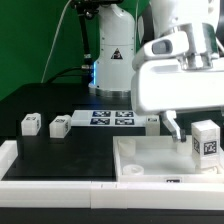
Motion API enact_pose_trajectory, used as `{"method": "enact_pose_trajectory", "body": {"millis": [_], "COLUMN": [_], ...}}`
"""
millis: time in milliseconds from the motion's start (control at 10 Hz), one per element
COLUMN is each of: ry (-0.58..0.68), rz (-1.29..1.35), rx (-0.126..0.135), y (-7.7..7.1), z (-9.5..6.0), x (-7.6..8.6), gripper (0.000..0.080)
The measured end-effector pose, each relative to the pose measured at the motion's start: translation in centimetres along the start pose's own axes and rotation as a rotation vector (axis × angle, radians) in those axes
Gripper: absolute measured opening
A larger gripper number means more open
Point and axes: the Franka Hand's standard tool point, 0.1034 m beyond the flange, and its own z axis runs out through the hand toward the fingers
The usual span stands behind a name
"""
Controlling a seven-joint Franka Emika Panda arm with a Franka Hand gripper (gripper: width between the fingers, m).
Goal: Assemble one leg
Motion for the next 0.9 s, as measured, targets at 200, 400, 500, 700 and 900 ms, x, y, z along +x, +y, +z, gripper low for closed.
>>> {"method": "enact_pose_trajectory", "body": {"millis": [200,400,500,700,900], "ry": [-0.024,-0.132,-0.231,-0.394,-0.567], "rz": [-0.002,-0.002,-0.004,-0.005,-0.006], "rx": [0.006,0.03,0.051,0.082,0.122], "y": [-0.2,-0.7,-1.0,-1.0,-1.0], "z": [0.2,0.5,0.5,0.6,0.6], "x": [-0.3,-1.1,-0.5,-0.8,-0.2], "gripper": [0.0648,0.0648,0.0648,0.0648,0.0648]}}
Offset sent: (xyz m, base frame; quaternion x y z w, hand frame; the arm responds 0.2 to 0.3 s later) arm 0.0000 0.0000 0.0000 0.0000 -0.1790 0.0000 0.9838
